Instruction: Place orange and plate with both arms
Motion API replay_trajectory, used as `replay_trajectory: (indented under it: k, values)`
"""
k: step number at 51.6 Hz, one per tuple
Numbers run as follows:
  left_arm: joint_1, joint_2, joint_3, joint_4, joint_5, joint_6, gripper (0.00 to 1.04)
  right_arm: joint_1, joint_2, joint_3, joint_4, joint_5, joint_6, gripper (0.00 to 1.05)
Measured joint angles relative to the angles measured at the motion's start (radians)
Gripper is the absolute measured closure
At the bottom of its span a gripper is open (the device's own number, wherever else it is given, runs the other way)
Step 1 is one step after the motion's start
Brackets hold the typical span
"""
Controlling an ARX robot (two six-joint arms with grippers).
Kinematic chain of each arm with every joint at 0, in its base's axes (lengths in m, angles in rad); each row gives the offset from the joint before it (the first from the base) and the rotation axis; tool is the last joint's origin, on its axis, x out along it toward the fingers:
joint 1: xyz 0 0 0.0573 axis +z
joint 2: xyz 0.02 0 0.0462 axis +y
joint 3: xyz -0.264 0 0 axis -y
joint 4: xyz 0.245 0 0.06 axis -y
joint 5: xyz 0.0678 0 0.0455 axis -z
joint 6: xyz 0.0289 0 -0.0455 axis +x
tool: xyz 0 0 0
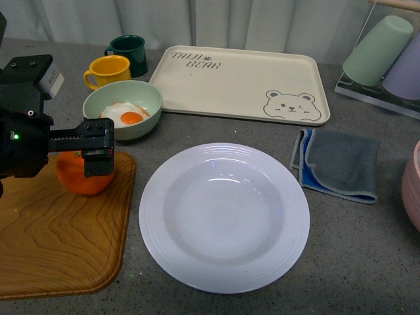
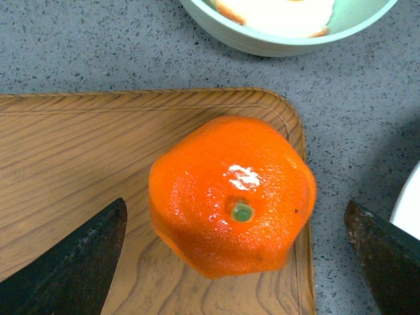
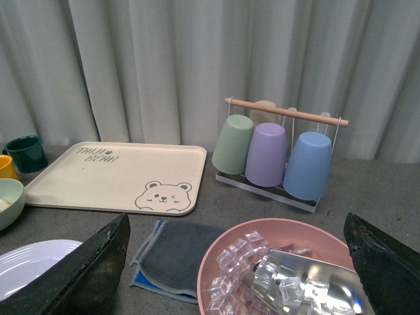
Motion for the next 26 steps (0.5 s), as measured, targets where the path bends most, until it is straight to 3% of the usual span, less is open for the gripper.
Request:
replay_trajectory:
  k: [8,18,26]
  values:
    - [0.000,0.034,0.026,-0.018,-0.002,-0.011,0.09,0.000,0.000,0.000,0.000,0.000,0.000,0.09]
    - [0.000,0.035,0.029,-0.023,-0.005,-0.033,0.45,0.000,0.000,0.000,0.000,0.000,0.000,0.09]
    - [-0.012,0.007,0.026,-0.023,0.002,-0.042,0.56,0.000,0.000,0.000,0.000,0.000,0.000,0.09]
